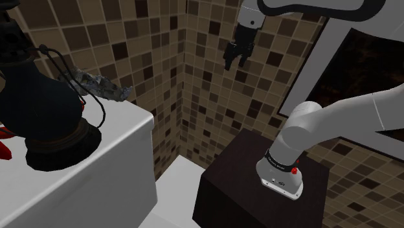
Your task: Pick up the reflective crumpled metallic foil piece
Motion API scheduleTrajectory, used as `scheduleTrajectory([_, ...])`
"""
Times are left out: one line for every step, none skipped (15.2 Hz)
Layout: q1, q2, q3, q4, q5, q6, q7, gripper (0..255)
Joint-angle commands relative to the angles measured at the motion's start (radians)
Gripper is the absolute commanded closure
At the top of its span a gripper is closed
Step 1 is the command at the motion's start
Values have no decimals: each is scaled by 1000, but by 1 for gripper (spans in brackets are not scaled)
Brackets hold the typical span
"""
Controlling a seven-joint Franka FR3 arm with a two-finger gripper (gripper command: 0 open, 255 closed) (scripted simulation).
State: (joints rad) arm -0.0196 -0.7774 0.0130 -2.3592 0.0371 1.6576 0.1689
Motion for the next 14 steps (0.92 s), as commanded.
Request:
scheduleTrajectory([0,0,0,0,0,0,0,0])
scheduleTrajectory([12,18,11,7,14,17,3,0])
scheduleTrajectory([24,36,21,15,28,34,6,0])
scheduleTrajectory([36,55,32,24,42,51,8,0])
scheduleTrajectory([47,74,43,34,55,67,11,0])
scheduleTrajectory([58,93,54,44,67,83,13,0])
scheduleTrajectory([69,112,64,55,79,99,15,0])
scheduleTrajectory([80,132,75,67,91,115,16,0])
scheduleTrajectory([91,151,85,80,102,130,18,0])
scheduleTrajectory([101,171,96,93,113,144,19,0])
scheduleTrajectory([111,191,107,107,123,159,21,0])
scheduleTrajectory([121,212,117,121,132,173,22,0])
scheduleTrajectory([130,232,128,137,141,186,23,0])
scheduleTrajectory([139,252,139,153,150,199,24,0])
